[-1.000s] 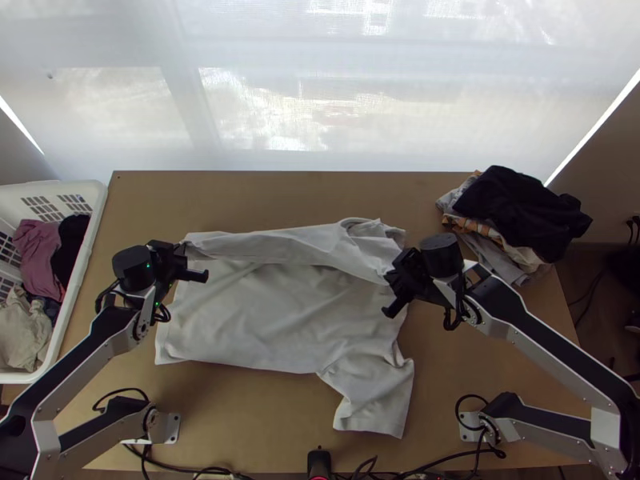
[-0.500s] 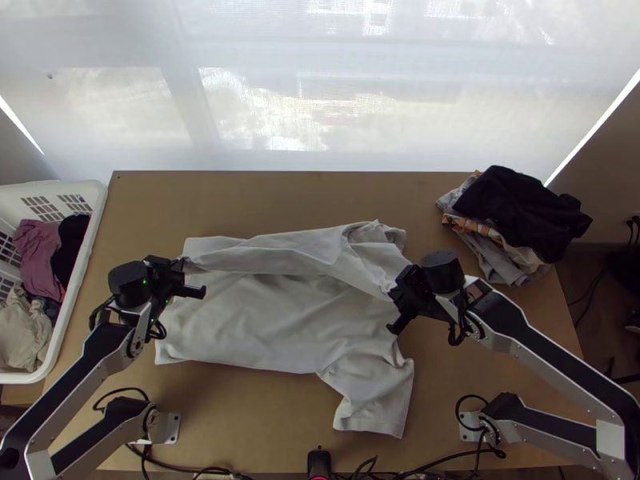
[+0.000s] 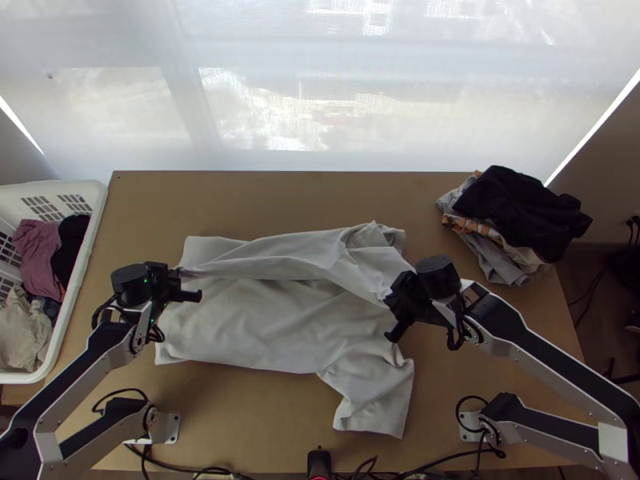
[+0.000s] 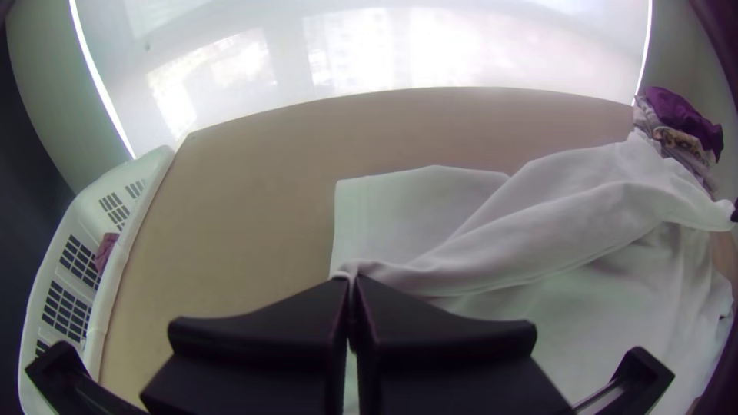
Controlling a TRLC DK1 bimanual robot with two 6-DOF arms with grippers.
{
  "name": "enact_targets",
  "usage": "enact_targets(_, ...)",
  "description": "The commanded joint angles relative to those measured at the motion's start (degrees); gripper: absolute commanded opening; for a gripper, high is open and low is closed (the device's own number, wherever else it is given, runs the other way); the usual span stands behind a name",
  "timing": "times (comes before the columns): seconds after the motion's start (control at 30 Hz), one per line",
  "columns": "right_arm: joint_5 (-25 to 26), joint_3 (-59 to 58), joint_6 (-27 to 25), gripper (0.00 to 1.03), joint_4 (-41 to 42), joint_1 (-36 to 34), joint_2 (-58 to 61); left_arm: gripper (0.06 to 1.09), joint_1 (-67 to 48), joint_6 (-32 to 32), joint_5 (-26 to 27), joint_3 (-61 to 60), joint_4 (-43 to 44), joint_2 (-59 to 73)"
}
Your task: Fold the t-shirt
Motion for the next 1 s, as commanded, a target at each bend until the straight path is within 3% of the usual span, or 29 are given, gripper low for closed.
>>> enact_targets(0.0, -0.38, 1.37, 0.12, 0.03, -1.7, 1.29, 0.12, 0.09, 2.78, -0.22, -0.05, -0.43, 0.55, 1.2)
enact_targets(0.47, -0.38, 0.58, 0.56, 0.03, 4.81, 4.1, 7.59, 0.09, 0.68, -1.28, 0.12, 0.1, 2.04, 4.62)
enact_targets(0.5, -0.38, 0.76, 0.74, 0.11, 4.89, 4.45, 7.86, 0.12, 0.41, -1.71, 0.12, 0.27, 1.43, 4.71)
enact_targets(0.53, -0.38, 1.02, 1.26, 0.26, 4.89, 4.72, 7.95, 0.21, 0.06, -2.33, 0.12, 0.71, 0.11, 4.62)
enact_targets(0.63, -0.29, 2.16, 2.58, 0.91, 4.72, 4.72, 7.86, 0.49, -0.47, -4.44, 2.41, 3.44, -7.27, 3.57)
enact_targets(0.67, -0.29, 2.69, 2.49, 0.98, 4.37, 4.36, 7.86, 0.57, -0.47, -5.41, 3.37, 4.58, -10.61, 2.78)
enact_targets(0.8, -0.29, 5.24, 2.32, 0.98, 2.08, 1.11, 6.63, 0.79, -0.47, -7.08, 9.61, 9.68, -27.31, -1.44)
enact_targets(0.97, -0.29, 7.79, 2.41, 0.98, -0.56, -3.28, 4.17, 0.81, 0.76, -5.49, 13.83, 14.25, -49.64, -7.42)
